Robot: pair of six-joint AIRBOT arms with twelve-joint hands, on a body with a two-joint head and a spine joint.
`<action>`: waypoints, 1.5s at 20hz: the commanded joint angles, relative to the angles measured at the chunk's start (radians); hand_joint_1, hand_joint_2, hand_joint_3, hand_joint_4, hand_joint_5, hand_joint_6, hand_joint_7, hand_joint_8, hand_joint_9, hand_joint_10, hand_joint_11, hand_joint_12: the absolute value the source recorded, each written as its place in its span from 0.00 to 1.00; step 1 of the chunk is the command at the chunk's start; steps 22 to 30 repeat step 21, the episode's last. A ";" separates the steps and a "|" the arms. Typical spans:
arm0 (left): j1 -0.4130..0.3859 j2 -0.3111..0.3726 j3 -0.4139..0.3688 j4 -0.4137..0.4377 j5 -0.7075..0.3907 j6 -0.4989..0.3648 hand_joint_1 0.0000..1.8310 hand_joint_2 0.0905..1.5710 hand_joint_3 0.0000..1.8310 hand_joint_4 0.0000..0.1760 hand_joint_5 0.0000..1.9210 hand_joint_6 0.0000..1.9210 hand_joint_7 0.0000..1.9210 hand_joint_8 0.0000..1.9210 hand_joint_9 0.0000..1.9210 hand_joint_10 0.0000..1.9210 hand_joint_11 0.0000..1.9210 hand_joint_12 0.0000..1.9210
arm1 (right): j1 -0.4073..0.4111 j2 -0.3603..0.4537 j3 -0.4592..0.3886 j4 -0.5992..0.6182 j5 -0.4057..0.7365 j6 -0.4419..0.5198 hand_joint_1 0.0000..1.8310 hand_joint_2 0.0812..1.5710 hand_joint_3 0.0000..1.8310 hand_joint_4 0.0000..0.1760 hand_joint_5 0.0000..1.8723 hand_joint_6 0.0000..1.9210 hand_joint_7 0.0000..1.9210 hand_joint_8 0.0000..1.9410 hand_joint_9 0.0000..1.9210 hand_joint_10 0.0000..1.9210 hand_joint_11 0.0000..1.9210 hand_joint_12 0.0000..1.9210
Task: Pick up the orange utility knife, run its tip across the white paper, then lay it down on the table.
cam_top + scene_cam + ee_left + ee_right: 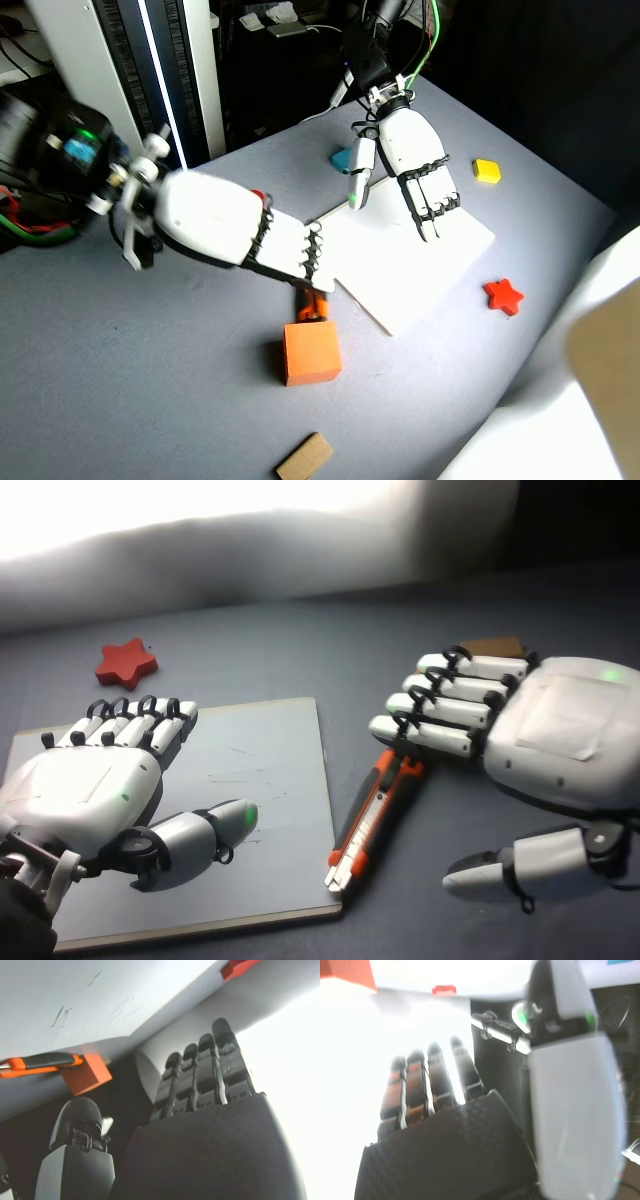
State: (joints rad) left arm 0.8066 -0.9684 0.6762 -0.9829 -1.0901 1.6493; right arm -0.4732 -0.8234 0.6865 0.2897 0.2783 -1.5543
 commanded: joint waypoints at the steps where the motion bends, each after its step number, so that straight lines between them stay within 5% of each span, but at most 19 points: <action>1: -0.009 0.008 -0.004 0.054 -0.090 -0.007 0.00 0.78 0.01 0.00 0.07 0.02 0.16 0.04 0.13 0.04 0.00 0.44 | 0.013 0.017 -0.012 -0.008 0.077 0.012 0.02 0.73 0.00 0.00 0.25 0.06 0.28 0.03 0.24 0.07 0.00 0.56; 2: -0.016 0.011 -0.011 0.055 -0.090 -0.006 0.01 0.80 0.01 0.00 0.19 0.07 0.28 0.09 0.22 0.09 0.00 0.60 | 0.018 0.052 -0.034 -0.008 0.076 0.028 0.03 0.76 0.00 0.00 0.34 0.19 0.42 0.06 0.31 0.23 0.03 0.71; 3: -0.023 0.015 -0.022 0.055 -0.090 -0.003 0.01 0.80 0.01 0.00 0.19 0.07 0.28 0.09 0.22 0.09 0.00 0.60 | 0.026 0.078 -0.046 -0.008 0.072 0.038 0.03 0.76 0.00 0.00 0.34 0.19 0.42 0.06 0.31 0.23 0.03 0.71; 4: -0.028 0.019 -0.034 0.055 -0.090 0.001 0.03 0.81 0.00 0.00 0.24 0.14 0.32 0.17 0.23 0.22 0.00 0.70 | 0.034 0.104 -0.055 -0.008 0.068 0.044 0.01 0.78 0.00 0.00 0.35 0.36 0.46 0.12 0.30 0.42 0.06 0.80; 6: -0.037 0.022 -0.058 0.055 -0.090 -0.003 0.03 0.81 0.00 0.00 0.24 0.14 0.32 0.17 0.23 0.22 0.00 0.70 | 0.037 0.153 -0.067 -0.009 0.061 0.055 0.01 0.78 0.00 0.00 0.35 0.36 0.46 0.12 0.30 0.42 0.06 0.80; 7: -0.040 0.023 -0.074 0.054 -0.090 -0.006 0.07 0.83 0.00 0.00 0.30 0.39 0.33 0.48 0.26 0.52 0.08 0.84 | 0.036 0.182 -0.071 -0.009 0.053 0.055 0.00 0.81 0.00 0.00 0.40 0.56 0.48 0.46 0.36 0.65 0.21 0.91; 8: -0.043 0.023 -0.083 0.055 -0.090 -0.006 0.04 0.89 0.01 0.00 0.45 0.74 0.46 0.79 0.42 0.86 0.30 0.97 | 0.038 0.199 -0.071 -0.009 0.049 0.055 0.00 0.87 0.01 0.00 0.54 0.82 0.60 0.79 0.53 0.93 0.47 0.98; 9: -0.044 0.023 -0.091 0.057 -0.090 -0.006 0.03 0.91 0.01 0.00 0.54 0.89 0.57 0.87 0.54 0.97 0.45 1.00 | 0.039 0.217 -0.071 -0.009 0.049 0.056 0.00 0.94 0.02 0.00 0.61 0.90 0.64 0.94 0.63 1.00 0.62 1.00; 10: -0.044 0.023 -0.098 0.065 -0.090 -0.007 0.03 0.92 0.01 0.00 0.56 0.89 0.60 0.87 0.57 0.98 0.49 1.00 | 0.039 0.234 -0.071 -0.009 0.049 0.056 0.06 0.96 0.02 0.00 0.63 0.95 0.66 0.98 0.66 1.00 0.66 1.00; 11: -0.045 0.023 -0.104 0.071 -0.090 -0.015 0.07 0.95 0.01 0.00 0.58 0.85 0.66 0.88 0.66 0.98 0.59 1.00 | 0.033 0.252 -0.072 -0.009 0.049 0.056 0.15 0.97 0.00 0.40 0.66 1.00 0.68 1.00 0.70 1.00 0.72 1.00; 12: -0.047 0.023 -0.109 0.077 -0.090 -0.024 0.18 0.98 0.01 0.00 0.60 0.92 0.67 0.97 0.70 1.00 0.67 1.00 | 0.025 0.265 -0.072 -0.010 0.050 0.056 0.27 0.96 0.00 0.98 0.69 1.00 0.71 1.00 0.74 1.00 0.75 1.00; 14: -0.070 0.025 -0.119 0.080 -0.090 -0.026 0.27 0.97 0.00 0.00 0.61 0.98 0.69 1.00 0.72 1.00 0.71 1.00 | 0.008 0.287 -0.072 -0.010 0.066 0.059 0.30 0.97 0.00 1.00 0.69 1.00 0.72 1.00 0.76 1.00 0.76 1.00; 15: -0.077 0.025 -0.121 0.080 -0.090 -0.025 0.28 0.97 0.00 0.66 0.63 0.98 0.69 1.00 0.73 1.00 0.72 1.00 | 0.003 0.289 -0.072 -0.010 0.076 0.060 0.32 0.96 0.00 1.00 0.69 1.00 0.73 1.00 0.76 1.00 0.77 1.00; 16: -0.090 0.025 -0.122 0.080 -0.090 -0.022 0.29 0.96 0.00 0.93 0.63 1.00 0.68 1.00 0.72 1.00 0.71 1.00 | -0.007 0.294 -0.073 -0.010 0.091 0.061 0.34 0.95 0.00 1.00 0.69 1.00 0.72 1.00 0.76 1.00 0.76 1.00; 21: -0.104 0.029 -0.121 0.080 -0.083 -0.021 0.28 0.96 0.00 1.00 0.62 1.00 0.68 1.00 0.72 1.00 0.71 1.00 | -0.103 0.322 -0.080 -0.010 0.168 0.144 0.35 0.95 0.00 1.00 0.69 1.00 0.71 1.00 0.75 1.00 0.76 1.00; 30: -0.104 0.029 -0.121 0.080 -0.083 -0.021 0.28 0.96 0.00 1.00 0.62 1.00 0.68 1.00 0.72 1.00 0.71 1.00 | -0.103 0.322 -0.080 -0.010 0.168 0.144 0.35 0.95 0.00 1.00 0.69 1.00 0.71 1.00 0.75 1.00 0.76 1.00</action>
